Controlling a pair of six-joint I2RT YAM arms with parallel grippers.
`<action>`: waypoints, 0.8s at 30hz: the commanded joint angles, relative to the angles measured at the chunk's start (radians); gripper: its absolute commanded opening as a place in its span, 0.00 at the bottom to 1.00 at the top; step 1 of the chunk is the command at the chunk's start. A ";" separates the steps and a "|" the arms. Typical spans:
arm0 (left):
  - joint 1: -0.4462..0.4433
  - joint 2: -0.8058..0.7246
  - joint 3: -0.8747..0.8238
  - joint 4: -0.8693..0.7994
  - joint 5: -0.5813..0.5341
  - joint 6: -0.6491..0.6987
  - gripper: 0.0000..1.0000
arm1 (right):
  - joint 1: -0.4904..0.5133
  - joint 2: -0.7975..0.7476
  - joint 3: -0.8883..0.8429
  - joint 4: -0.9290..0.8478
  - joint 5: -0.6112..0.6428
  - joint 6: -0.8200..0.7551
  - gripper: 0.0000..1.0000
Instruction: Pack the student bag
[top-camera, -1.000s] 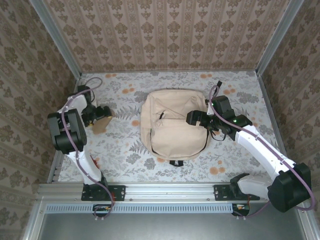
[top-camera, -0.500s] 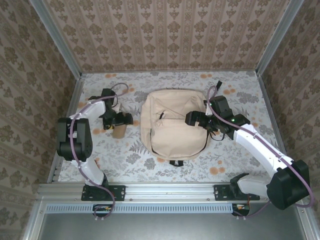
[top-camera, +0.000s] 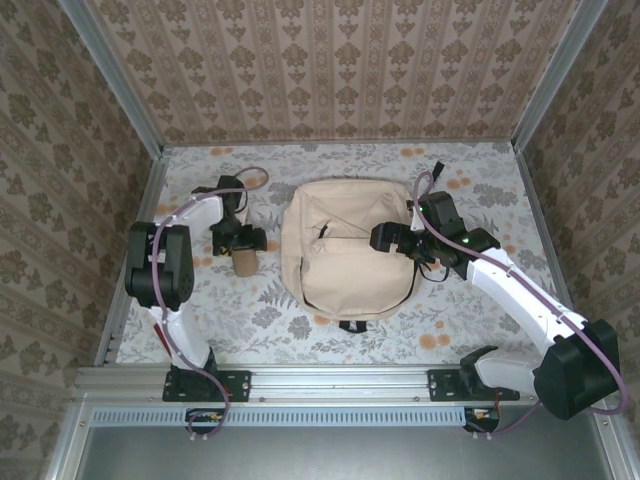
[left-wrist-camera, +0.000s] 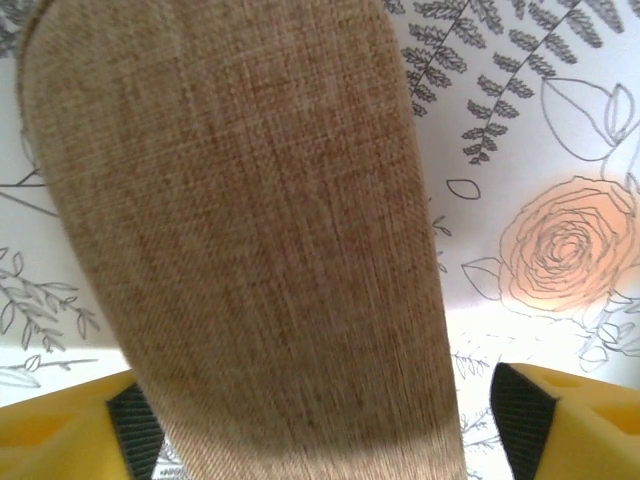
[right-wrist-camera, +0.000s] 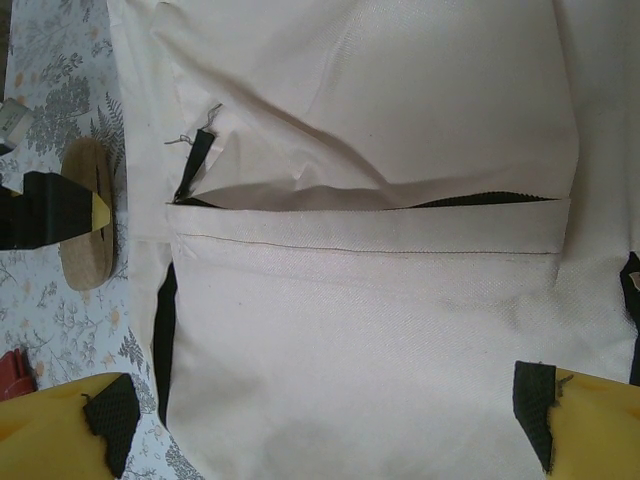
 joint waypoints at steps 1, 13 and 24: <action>-0.001 0.028 0.028 -0.010 -0.006 -0.041 0.80 | 0.005 -0.002 0.013 -0.008 0.007 0.004 0.99; -0.050 -0.129 0.013 0.029 0.020 -0.012 0.47 | 0.004 -0.005 0.009 0.024 -0.028 0.050 0.98; -0.348 -0.362 -0.065 0.229 0.100 0.078 0.44 | -0.030 0.050 0.091 0.093 -0.233 0.070 0.98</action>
